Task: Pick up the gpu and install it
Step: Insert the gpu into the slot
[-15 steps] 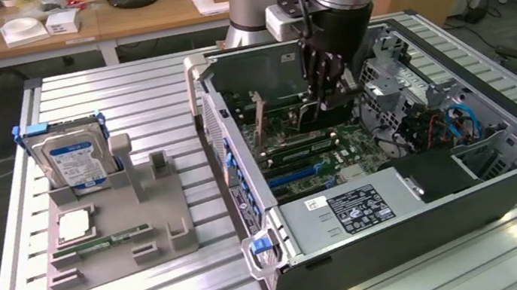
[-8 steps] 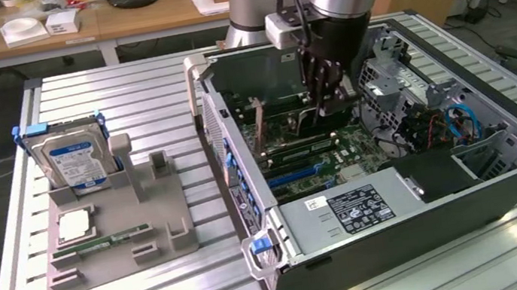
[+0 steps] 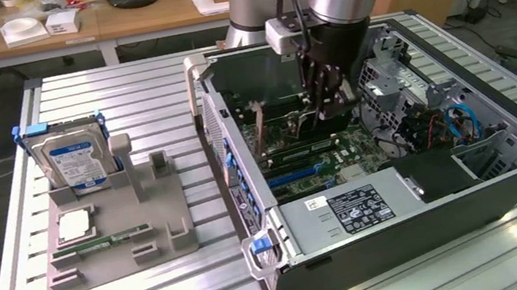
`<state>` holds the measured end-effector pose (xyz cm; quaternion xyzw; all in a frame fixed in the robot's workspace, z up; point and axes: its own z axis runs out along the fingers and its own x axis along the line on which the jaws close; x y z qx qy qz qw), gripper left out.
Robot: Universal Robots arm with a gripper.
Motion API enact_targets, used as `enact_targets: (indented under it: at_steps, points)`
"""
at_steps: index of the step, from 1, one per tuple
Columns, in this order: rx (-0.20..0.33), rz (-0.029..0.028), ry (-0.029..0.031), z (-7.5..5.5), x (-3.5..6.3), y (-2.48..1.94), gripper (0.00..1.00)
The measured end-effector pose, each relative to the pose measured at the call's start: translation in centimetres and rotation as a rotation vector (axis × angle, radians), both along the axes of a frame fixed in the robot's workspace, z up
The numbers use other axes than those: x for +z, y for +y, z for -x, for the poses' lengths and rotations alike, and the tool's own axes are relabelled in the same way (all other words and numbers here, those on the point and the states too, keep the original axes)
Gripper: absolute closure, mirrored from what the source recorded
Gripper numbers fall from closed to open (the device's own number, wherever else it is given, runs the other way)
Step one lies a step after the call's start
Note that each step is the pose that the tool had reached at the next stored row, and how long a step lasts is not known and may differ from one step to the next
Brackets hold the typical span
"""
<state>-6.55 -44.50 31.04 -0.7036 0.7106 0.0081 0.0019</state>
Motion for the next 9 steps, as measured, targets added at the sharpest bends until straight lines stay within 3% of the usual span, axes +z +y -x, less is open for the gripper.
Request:
enact_targets:
  at_steps: [9]
  points:
    - [0.019,0.0000,0.0004,0.72,-1.09,-0.13,0.74]
